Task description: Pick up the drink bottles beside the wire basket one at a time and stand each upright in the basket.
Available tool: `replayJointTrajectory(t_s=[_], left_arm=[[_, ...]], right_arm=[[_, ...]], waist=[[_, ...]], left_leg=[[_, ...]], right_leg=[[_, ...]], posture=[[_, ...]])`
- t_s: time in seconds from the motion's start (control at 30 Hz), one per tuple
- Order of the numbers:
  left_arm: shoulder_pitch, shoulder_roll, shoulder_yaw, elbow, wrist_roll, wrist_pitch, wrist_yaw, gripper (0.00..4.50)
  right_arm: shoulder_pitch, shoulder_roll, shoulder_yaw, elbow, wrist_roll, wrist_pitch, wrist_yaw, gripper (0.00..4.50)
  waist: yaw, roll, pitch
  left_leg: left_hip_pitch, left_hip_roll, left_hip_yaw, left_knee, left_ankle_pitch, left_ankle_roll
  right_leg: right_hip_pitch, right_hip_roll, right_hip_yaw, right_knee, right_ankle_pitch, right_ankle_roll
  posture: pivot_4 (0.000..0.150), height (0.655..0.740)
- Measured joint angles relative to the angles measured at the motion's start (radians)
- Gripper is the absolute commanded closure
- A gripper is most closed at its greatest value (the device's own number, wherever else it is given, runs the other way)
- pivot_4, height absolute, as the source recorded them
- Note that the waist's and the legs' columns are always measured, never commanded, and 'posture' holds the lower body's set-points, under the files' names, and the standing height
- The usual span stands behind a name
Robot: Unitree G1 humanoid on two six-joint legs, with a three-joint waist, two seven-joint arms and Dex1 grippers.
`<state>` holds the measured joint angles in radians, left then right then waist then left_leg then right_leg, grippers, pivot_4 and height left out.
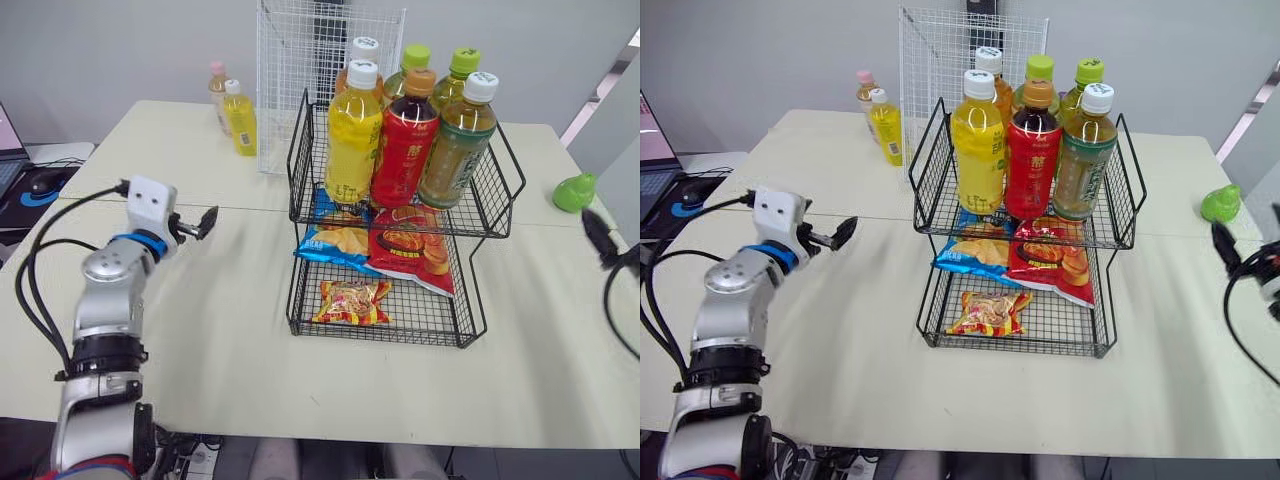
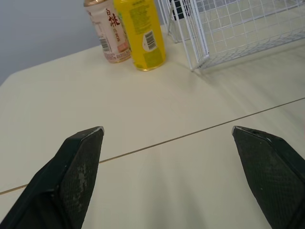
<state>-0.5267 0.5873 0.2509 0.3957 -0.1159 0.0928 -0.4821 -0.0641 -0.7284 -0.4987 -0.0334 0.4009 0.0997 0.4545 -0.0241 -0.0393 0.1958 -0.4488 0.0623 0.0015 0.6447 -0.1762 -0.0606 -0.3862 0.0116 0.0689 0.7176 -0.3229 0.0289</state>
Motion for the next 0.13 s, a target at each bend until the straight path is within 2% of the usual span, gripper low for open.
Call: replayJointTrajectory(t_s=[0.13], left_arm=[[0.014,-0.049,0.028,0.007,-0.021,-0.036,0.043,0.02]], right_arm=[[0.000,0.068,0.069,0.093,-0.085,-0.098,0.004,0.00]], waist=[[-0.002,0.002,-0.001]], left_leg=[[0.003,0.000,0.001,0.000,0.000,0.000]], right_leg=[[0.002,0.000,0.001,0.000,0.000,0.000]], posture=[[0.150,0.7360]])
